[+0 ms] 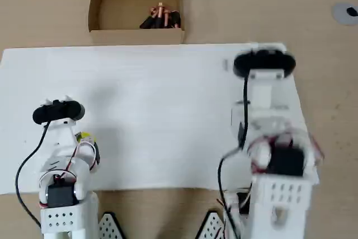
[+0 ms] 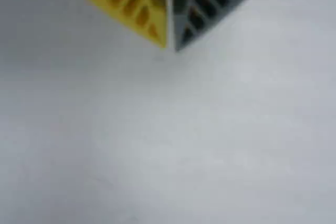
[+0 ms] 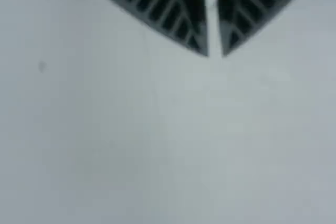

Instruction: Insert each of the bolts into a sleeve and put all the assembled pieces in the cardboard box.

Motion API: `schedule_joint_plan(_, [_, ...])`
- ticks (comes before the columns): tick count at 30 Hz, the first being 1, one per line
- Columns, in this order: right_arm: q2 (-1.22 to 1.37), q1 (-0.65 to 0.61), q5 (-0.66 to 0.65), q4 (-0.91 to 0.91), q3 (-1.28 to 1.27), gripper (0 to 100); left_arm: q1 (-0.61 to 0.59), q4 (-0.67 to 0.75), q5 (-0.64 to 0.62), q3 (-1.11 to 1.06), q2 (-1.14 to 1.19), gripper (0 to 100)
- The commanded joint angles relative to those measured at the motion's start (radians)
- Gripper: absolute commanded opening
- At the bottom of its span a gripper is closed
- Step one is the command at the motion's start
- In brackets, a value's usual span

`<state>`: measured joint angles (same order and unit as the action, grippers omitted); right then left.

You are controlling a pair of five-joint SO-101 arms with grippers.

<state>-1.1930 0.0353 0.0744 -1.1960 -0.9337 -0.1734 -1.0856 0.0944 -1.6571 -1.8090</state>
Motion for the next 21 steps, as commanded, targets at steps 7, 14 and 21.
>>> schedule_joint_plan(7, [-0.499,0.061,-0.014,0.310,-0.610,0.9,0.009,0.002,0.003,0.017,-0.013,1])
schedule_joint_plan(14, [-0.680,0.059,-0.014,0.279,-0.759,0.9,0.009,0.002,0.003,0.017,-0.013,1])
schedule_joint_plan(21, [-0.717,0.061,-0.009,0.141,-0.756,1.0,0.009,0.002,0.003,0.017,-0.013,1])
